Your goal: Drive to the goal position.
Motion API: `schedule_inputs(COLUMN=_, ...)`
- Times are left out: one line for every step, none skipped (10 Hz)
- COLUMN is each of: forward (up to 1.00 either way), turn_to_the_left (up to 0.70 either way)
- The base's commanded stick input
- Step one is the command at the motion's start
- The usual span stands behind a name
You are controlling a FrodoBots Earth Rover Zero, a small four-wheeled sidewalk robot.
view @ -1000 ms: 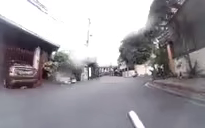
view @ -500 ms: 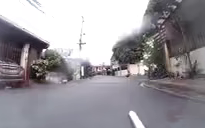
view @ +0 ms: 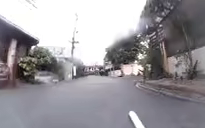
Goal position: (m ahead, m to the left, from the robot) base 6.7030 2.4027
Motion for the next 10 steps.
schedule_inputs(forward=0.85, turn_to_the_left=0.0)
schedule_inputs(forward=0.85, turn_to_the_left=0.0)
schedule_inputs(forward=0.85, turn_to_the_left=0.0)
schedule_inputs(forward=0.85, turn_to_the_left=0.0)
schedule_inputs(forward=0.85, turn_to_the_left=0.0)
schedule_inputs(forward=0.85, turn_to_the_left=-0.03)
schedule_inputs(forward=0.85, turn_to_the_left=-0.07)
schedule_inputs(forward=0.85, turn_to_the_left=-0.11)
schedule_inputs(forward=0.85, turn_to_the_left=-0.14)
schedule_inputs(forward=0.85, turn_to_the_left=-0.18)
